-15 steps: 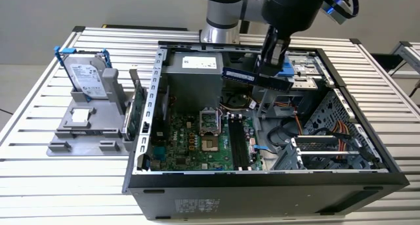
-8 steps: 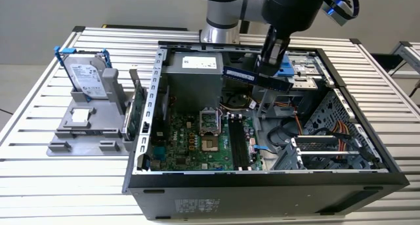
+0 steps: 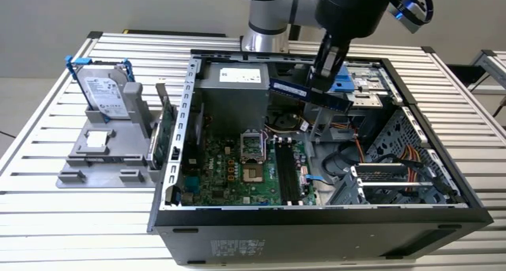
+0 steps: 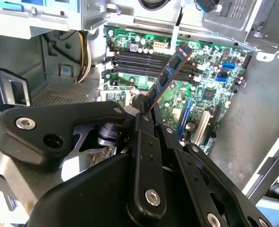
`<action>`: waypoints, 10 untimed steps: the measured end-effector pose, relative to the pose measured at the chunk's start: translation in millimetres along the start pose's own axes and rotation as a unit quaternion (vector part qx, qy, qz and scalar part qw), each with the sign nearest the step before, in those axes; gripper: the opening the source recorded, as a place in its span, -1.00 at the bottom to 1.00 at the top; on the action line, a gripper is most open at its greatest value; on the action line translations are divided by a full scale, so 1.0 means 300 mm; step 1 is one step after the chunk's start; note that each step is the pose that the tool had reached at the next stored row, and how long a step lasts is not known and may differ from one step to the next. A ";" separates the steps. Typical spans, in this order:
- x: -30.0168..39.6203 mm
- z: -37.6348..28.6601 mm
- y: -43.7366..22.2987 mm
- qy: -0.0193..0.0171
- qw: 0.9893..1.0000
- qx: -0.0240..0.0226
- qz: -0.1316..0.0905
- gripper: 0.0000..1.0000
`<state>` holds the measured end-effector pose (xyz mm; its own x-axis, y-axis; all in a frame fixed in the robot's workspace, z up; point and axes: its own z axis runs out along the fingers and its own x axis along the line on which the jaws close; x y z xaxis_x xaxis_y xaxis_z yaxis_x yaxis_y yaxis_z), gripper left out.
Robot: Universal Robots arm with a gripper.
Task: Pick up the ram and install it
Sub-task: 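Insert the ram into the slot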
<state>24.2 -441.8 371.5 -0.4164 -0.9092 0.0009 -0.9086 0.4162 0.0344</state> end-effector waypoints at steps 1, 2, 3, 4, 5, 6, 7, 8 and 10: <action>0.000 0.000 0.000 0.000 1.000 0.000 0.004 -1.00; 0.000 0.000 0.000 0.000 1.000 0.000 0.008 -1.00; 0.000 0.000 0.000 0.000 1.000 0.000 0.012 -1.00; 0.000 0.000 0.000 -0.001 1.000 0.000 0.016 -1.00; 0.000 0.000 0.000 -0.001 1.000 0.000 0.021 -1.00; 0.000 0.000 -0.001 -0.001 1.000 0.000 0.025 -1.00; 0.000 0.000 -0.001 -0.001 1.000 0.000 0.029 -1.00; 0.000 0.000 -0.001 -0.001 0.999 0.000 0.033 -1.00; 0.000 0.000 -0.001 -0.001 0.999 0.000 0.042 -1.00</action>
<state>24.5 -441.8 371.5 -0.4906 -0.8714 0.0009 -0.8709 0.4903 0.0345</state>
